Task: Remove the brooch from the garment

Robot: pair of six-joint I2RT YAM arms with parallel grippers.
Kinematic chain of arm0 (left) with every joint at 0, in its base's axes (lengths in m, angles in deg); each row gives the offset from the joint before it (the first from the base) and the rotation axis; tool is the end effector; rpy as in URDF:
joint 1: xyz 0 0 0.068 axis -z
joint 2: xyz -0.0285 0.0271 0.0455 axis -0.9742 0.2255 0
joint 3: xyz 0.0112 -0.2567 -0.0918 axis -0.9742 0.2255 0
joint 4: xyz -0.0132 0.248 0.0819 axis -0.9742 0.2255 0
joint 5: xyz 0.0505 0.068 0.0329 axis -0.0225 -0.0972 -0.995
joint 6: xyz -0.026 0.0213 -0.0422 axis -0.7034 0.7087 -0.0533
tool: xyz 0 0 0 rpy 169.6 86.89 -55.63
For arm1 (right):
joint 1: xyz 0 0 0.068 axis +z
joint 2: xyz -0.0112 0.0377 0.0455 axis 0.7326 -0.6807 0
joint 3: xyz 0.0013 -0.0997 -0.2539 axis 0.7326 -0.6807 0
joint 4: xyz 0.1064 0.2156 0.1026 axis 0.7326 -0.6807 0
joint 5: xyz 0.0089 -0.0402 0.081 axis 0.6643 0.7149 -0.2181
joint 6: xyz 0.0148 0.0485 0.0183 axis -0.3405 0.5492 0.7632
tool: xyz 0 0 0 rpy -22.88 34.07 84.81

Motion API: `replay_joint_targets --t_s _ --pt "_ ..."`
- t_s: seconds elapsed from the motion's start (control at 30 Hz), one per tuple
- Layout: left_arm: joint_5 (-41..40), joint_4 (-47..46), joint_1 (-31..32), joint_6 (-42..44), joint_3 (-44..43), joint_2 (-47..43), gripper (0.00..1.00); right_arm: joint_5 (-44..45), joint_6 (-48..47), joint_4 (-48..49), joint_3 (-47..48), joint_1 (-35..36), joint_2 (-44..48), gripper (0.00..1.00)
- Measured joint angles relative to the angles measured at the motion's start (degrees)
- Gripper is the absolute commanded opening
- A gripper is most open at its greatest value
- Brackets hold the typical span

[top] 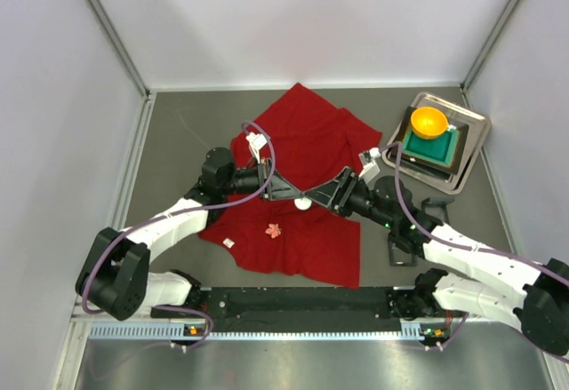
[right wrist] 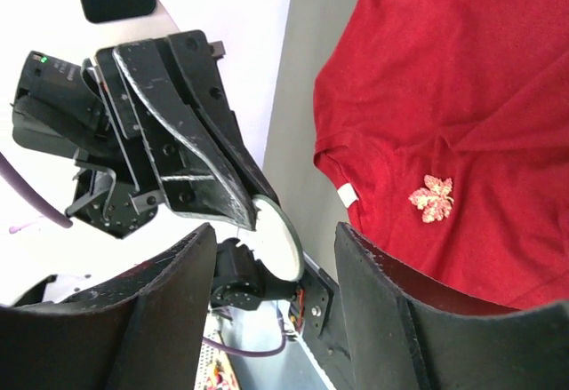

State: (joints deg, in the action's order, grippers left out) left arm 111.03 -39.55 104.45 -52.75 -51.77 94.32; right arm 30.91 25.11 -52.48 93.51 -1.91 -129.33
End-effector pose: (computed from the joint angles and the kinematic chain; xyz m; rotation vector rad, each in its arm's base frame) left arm 0.2285 -0.1511 0.2518 0.3065 2.0394 -1.7971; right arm 0.1541 0.1618 0.2579 0.2466 2.0110 1.4512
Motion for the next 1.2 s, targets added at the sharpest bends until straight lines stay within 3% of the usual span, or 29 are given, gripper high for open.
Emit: replay_joint_targets --t_s 0.37,0.57,1.2 --pt "-0.1 0.4 0.0 -0.5 0.0 0.0 0.00 -1.6 -1.1 0.8 0.9 0.0 -3.0 0.39" --pt "-0.2 0.8 0.0 -1.9 0.0 0.1 0.00 -2.4 -2.6 1.6 1.2 0.0 -3.6 0.38" --pt "0.0 6.0 -0.5 -3.3 -1.1 1.8 0.00 -6.7 -9.4 1.1 2.8 -0.7 -6.4 0.17"
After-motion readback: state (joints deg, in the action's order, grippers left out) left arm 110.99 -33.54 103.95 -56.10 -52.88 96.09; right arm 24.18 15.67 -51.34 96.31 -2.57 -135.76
